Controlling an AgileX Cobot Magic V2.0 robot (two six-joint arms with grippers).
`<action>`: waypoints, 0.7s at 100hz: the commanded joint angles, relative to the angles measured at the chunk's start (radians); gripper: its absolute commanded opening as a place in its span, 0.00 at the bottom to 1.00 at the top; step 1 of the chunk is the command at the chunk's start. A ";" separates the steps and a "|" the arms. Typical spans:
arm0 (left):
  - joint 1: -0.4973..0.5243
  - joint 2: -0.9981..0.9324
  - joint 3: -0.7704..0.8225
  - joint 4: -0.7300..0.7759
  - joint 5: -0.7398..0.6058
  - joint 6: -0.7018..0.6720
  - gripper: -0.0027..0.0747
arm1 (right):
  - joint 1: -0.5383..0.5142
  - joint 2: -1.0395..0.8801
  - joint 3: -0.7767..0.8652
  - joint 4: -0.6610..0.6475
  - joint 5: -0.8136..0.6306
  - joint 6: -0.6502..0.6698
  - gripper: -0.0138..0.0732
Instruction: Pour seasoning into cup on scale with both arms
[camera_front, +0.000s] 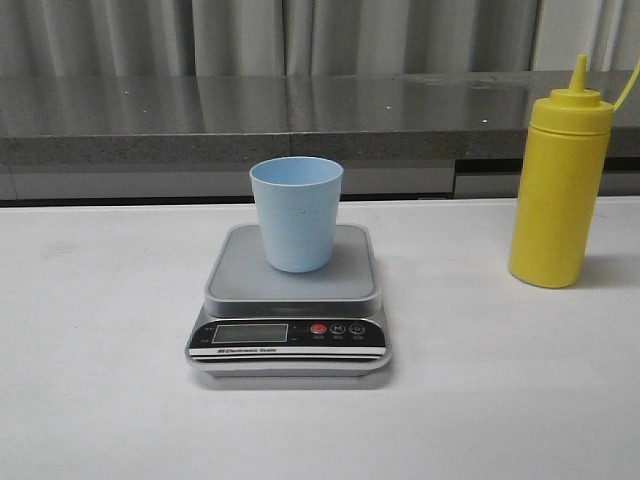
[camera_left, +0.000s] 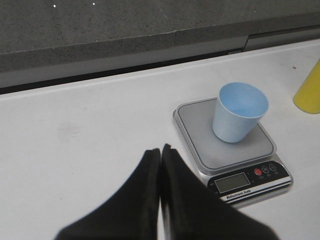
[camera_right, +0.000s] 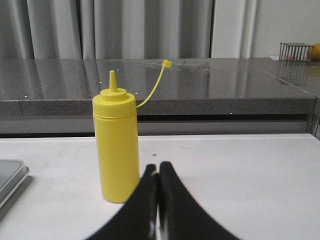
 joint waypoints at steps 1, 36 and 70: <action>0.003 -0.111 0.050 -0.005 -0.084 -0.011 0.01 | -0.007 -0.020 -0.019 -0.005 -0.096 -0.003 0.09; 0.003 -0.516 0.263 0.010 -0.063 -0.011 0.01 | -0.007 -0.016 -0.032 -0.005 -0.081 -0.002 0.09; 0.003 -0.667 0.294 0.017 -0.058 -0.011 0.01 | -0.007 -0.016 -0.032 -0.005 -0.051 -0.002 0.09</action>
